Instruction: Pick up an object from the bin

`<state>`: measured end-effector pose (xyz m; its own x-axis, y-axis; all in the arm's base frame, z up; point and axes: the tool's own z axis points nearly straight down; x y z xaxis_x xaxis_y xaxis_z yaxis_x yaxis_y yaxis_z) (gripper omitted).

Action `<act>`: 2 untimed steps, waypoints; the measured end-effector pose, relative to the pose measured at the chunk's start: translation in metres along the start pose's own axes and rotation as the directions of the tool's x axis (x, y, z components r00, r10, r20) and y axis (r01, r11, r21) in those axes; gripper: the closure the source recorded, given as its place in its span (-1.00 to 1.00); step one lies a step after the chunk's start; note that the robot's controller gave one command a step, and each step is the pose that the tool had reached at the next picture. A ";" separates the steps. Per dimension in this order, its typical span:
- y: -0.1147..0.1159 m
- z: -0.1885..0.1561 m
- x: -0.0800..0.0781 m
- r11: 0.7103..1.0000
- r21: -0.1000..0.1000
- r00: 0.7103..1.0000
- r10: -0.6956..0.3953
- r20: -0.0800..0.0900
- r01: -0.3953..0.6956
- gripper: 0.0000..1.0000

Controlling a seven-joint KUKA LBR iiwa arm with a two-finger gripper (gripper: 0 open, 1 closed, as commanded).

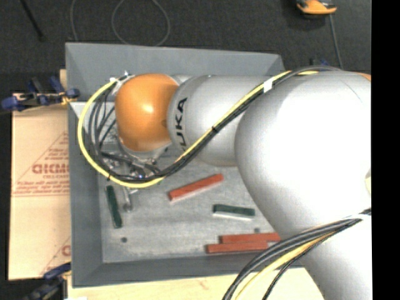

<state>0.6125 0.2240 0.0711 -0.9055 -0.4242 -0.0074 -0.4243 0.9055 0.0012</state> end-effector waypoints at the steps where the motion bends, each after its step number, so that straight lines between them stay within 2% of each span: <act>1: 0.014 -0.001 0.014 0.911 0.006 0.911 -0.412 -0.008 0.412 -1.00; 2: 0.018 0.000 0.014 0.912 -0.001 0.912 -0.410 -0.005 0.410 1.00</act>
Offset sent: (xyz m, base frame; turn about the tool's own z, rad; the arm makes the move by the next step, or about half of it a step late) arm -0.0224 0.0113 -0.0011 -0.4300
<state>0.5920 0.2338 0.0715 -0.6522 -0.7580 -0.0026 -0.7580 0.6522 -0.0010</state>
